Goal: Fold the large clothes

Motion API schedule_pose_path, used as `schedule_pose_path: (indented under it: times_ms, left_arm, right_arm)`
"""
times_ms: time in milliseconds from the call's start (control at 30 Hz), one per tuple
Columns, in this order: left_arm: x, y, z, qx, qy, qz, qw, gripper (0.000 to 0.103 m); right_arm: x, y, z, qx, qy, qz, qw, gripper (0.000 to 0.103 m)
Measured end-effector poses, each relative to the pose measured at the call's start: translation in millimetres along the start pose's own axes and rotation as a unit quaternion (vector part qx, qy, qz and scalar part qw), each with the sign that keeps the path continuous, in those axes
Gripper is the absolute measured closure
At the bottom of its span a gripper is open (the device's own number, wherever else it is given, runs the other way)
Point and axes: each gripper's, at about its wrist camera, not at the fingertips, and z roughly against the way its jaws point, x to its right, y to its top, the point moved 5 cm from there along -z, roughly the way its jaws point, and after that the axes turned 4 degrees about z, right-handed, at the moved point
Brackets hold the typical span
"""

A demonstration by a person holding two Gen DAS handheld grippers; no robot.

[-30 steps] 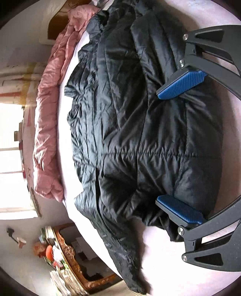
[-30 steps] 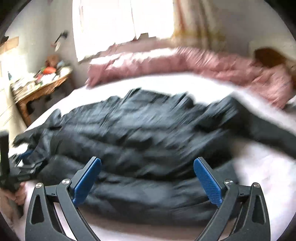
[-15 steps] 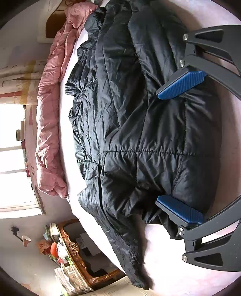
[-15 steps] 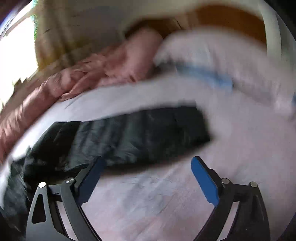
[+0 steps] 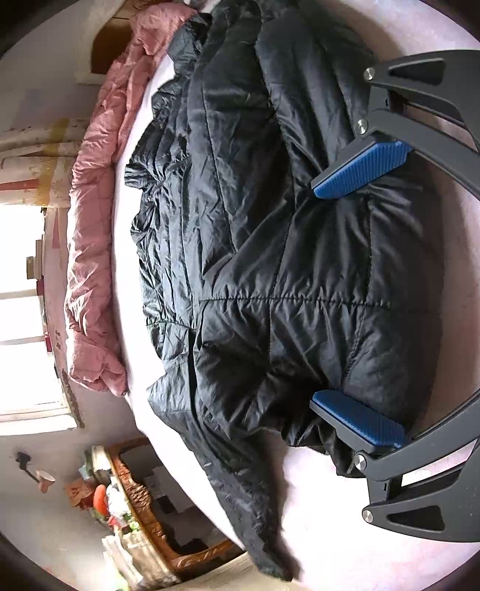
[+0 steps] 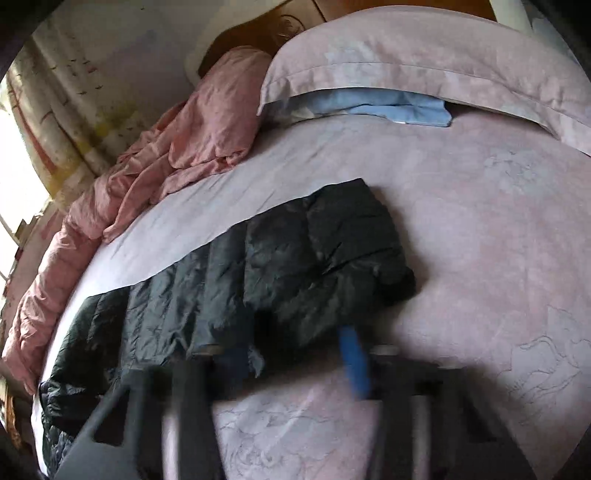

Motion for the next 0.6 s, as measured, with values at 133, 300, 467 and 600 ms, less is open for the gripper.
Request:
schedule_pose_path:
  times_ms: [133,300,467,600]
  left_arm:
    - [2.3,-0.1,0.6,0.005,0.008,-0.009,0.9999,0.0]
    - [3.5,0.4,0.3,0.003,0.008,-0.006,0.9999,0.0]
    - [5.6,0.9,2.8,0.011,0.018,-0.014,0.9997,0.0]
    - [4.1,1.3,3.4,0.013,0.015,-0.011,0.9997,0.0]
  right_arm:
    - [-12.0,5.8,24.7,0.053,-0.001,0.03,0.998,0.1]
    - [-80.8,7.1,87.4,0.12,0.05,0.122,0.984,0.1]
    - [-153.7,-15.7,136.2,0.108,0.203,0.156,0.96,0.1]
    - [-212.8,-52.2,164.9,0.113,0.226,0.232,0.939,0.1]
